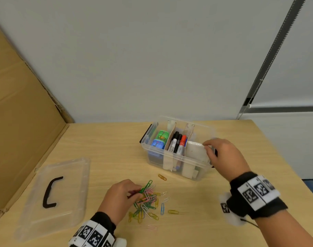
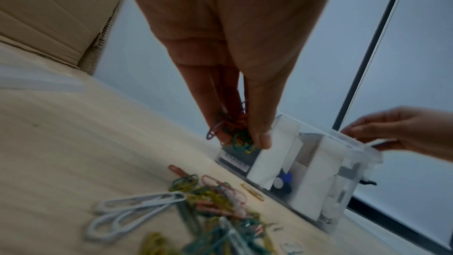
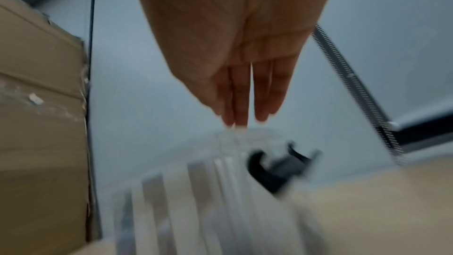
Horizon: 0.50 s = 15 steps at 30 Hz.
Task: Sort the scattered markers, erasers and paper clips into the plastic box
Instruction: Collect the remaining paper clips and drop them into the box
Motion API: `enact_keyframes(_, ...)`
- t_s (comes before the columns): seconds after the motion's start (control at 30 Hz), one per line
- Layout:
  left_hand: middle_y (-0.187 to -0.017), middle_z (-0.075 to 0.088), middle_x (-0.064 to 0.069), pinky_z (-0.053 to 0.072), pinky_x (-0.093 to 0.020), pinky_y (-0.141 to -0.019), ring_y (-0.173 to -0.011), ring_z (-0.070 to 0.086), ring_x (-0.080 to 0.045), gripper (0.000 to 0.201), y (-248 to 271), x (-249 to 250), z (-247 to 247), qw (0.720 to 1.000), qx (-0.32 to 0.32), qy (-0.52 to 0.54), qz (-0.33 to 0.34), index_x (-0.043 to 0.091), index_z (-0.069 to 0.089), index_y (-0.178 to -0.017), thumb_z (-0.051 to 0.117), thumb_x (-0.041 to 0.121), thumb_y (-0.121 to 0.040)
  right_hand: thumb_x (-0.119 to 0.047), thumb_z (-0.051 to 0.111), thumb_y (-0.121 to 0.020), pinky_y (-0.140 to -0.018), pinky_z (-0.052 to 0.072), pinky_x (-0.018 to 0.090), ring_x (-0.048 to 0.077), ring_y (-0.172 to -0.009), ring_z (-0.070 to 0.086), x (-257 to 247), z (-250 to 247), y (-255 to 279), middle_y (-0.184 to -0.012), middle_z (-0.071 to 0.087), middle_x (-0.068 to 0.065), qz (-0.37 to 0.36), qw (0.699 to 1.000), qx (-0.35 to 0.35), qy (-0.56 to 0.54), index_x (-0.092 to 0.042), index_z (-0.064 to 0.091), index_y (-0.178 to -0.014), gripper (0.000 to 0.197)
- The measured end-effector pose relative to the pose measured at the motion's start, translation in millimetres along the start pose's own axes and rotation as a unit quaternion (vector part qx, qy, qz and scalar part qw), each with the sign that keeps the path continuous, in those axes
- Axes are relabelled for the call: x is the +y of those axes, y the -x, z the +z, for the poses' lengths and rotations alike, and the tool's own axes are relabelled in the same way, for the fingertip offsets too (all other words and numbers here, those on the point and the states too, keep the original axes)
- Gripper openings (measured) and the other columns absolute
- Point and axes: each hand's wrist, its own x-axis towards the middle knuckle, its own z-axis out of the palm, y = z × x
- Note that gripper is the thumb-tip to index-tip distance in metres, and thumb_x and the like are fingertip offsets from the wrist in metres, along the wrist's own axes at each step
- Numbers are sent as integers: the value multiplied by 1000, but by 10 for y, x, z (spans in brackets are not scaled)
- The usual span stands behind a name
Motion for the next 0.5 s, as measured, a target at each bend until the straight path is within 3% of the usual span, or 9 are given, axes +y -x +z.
enact_keyframes(0.1,-83,63,19,51,-14,-76,-88,59,3,22,-98,301,-44,1000,2,13,25,26,74,-101,73,27,-79,-31,48,-96,-95,44,29,12,-122,49,182,194,275,-132,57,-8,28,999,39,-14,-22,55,-131,37)
enact_keyframes(0.17,-86,64,17,53,-22,-79,-82,60,0,22,-242,620,-77,998,8,3,65,27,73,-102,71,30,-80,-28,46,-97,-102,39,27,10,-127,45,253,319,346,-140,50,-9,20,998,54,-41,-22,51,-135,40)
enact_keyframes(0.27,-96,65,10,50,-19,-85,-87,59,-1,25,-537,1192,-69,990,24,-23,139,25,69,-109,65,32,-85,-25,48,-96,-102,38,26,10,-126,47,298,400,350,-139,51,-7,9,994,87,-60,-21,54,-134,38)
enact_keyframes(0.37,-99,65,0,49,-28,-85,-91,59,-14,26,-896,1634,76,983,21,-58,174,19,69,-111,62,30,-88,-25,46,-96,-99,39,25,11,-123,50,306,426,353,-136,54,-8,-1,992,109,-65,-20,57,-130,37)
enact_keyframes(0.43,-98,64,-5,49,-35,-82,-91,59,-21,23,-1135,1789,239,976,-10,-134,173,16,70,-107,60,28,-90,-25,46,-95,-98,39,24,11,-122,51,314,435,359,-136,54,-8,-5,992,112,-65,-20,57,-130,37)
enact_keyframes(0.5,-100,66,-10,47,-34,-80,-93,61,-26,22,-1334,1843,388,966,-79,-204,135,11,70,-104,58,24,-91,-29,44,-95,-97,40,24,11,-121,52,314,441,359,-135,55,-8,-8,992,111,-58,-20,58,-129,39)
